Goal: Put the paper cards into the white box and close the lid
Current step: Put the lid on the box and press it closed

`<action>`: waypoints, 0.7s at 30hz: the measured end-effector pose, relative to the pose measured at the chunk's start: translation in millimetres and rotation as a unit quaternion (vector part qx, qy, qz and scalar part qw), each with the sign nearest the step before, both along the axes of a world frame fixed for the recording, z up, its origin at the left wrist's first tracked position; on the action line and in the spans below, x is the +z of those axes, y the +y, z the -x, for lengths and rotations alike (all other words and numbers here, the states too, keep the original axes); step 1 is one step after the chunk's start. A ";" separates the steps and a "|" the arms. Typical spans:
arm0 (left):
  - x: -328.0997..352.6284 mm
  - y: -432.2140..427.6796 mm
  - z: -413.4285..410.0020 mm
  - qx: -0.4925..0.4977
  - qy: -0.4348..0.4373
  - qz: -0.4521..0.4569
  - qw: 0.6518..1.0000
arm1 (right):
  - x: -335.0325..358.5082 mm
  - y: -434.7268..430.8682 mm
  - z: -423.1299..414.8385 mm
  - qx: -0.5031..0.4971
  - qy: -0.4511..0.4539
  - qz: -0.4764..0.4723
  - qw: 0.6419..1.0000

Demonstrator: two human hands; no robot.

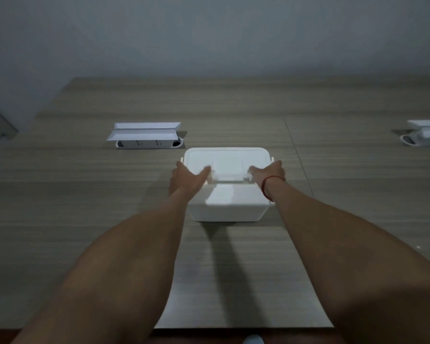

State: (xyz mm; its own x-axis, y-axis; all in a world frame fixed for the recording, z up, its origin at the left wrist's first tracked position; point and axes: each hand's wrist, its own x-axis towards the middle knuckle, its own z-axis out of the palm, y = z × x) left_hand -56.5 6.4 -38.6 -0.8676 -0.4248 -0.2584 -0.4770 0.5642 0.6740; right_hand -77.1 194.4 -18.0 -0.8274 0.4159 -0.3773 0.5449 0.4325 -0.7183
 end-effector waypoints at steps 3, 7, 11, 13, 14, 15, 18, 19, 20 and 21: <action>-9.1 -1.6 -14.2 -0.025 0.016 0.050 0.998 | -6.2 -4.3 -11.2 -0.014 0.014 -0.036 0.999; -10.7 3.3 -20.5 0.011 0.044 0.069 0.997 | -5.9 -8.2 -15.4 -0.029 0.024 -0.048 0.998; -15.0 3.3 -20.5 0.031 0.058 0.075 0.995 | -7.0 -10.3 -11.4 -0.016 0.014 -0.076 0.997; -15.3 0.8 -14.3 0.039 0.063 0.076 0.994 | -7.5 -13.7 -4.2 -0.015 0.016 -0.079 0.997; -14.9 -0.8 -9.6 0.041 0.063 0.075 0.994 | -7.3 -16.0 1.2 -0.017 0.019 -0.080 0.996; -14.9 -2.4 -3.9 0.041 0.063 0.076 0.994 | -7.2 -18.3 7.7 -0.020 0.020 -0.082 0.996; -16.5 -10.6 16.8 0.045 0.060 0.077 0.994 | -8.7 -27.3 29.6 -0.022 0.018 -0.084 0.996; -16.7 -13.7 25.9 0.047 0.060 0.077 0.994 | -9.1 -30.6 38.6 -0.023 0.019 -0.084 0.996; -16.9 -16.7 35.2 0.048 0.059 0.076 0.994 | -9.8 -33.7 47.9 -0.022 0.021 -0.085 0.996; -16.1 -19.5 45.4 0.048 0.061 0.076 0.994 | -10.2 -36.8 58.6 -0.021 0.024 -0.087 0.996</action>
State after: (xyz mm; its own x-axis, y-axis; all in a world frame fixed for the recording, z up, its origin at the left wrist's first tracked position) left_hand -101.9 -13.1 -54.8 -0.8415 -0.5342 -0.0801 -0.4544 0.6198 0.6398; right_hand -135.7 157.6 -28.2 -0.8239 0.5055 -0.2562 0.5311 0.5307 -0.6605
